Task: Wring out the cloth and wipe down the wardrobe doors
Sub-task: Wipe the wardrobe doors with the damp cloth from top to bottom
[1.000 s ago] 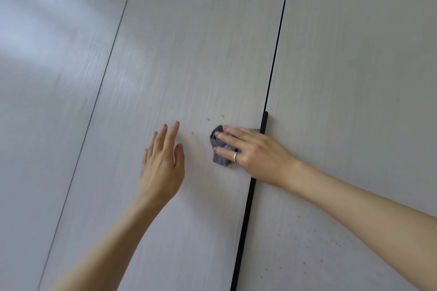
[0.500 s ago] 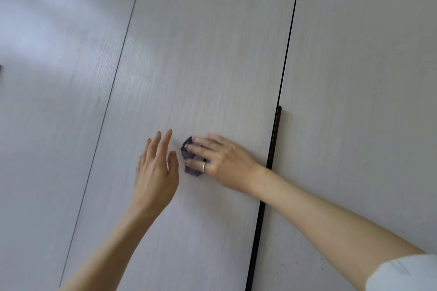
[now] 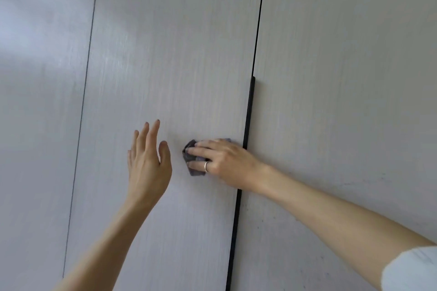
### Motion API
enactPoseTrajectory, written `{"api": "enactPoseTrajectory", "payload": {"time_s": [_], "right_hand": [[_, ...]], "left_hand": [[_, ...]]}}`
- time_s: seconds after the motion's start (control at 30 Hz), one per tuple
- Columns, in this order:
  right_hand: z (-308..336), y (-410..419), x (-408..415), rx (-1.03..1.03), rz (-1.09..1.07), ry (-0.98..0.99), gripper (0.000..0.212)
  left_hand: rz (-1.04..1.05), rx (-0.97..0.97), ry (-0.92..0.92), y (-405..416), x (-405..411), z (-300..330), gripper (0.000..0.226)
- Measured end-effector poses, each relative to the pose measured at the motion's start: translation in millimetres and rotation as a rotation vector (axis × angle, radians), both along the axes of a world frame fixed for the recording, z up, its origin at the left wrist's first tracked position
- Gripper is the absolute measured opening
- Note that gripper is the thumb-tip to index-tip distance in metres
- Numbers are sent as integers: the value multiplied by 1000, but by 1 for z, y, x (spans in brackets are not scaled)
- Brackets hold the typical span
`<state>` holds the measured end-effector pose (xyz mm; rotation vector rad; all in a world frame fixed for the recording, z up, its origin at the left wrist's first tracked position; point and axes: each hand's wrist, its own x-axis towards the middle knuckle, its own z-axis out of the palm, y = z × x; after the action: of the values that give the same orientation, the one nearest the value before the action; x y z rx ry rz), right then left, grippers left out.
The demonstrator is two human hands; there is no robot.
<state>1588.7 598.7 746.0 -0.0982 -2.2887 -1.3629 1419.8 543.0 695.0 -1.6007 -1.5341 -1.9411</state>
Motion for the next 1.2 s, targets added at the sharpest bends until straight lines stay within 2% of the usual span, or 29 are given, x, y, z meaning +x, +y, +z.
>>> {"api": "enactPoseTrajectory", "payload": {"time_s": [0.13,0.23,0.43,0.6,0.77,0.9,1.07,1.2], "right_hand": [[24,-30,51,51,57,282,40],[31,-39,99,90,-25,423,40],[11,-25,159,56,-175,494,39],[-8,-11,148,10,-164,632,41],[-31,-8,115,-81,-121,561,36],[-70,-2,98,-119,-45,451,29],[-113,2,103,-152,-78,363,36],[-124,2,117,-106,-73,195,28]], "left_hand": [[-10,40,87,-5,26,1,49],[-25,-4,260,-4,53,-6,50],[74,-105,710,19,81,-23,63],[104,-89,822,34,85,-29,75],[133,-64,898,37,75,-24,77],[99,-76,857,38,77,-28,70],[96,-85,833,40,78,-39,62],[122,-107,833,35,81,-39,61]]}}
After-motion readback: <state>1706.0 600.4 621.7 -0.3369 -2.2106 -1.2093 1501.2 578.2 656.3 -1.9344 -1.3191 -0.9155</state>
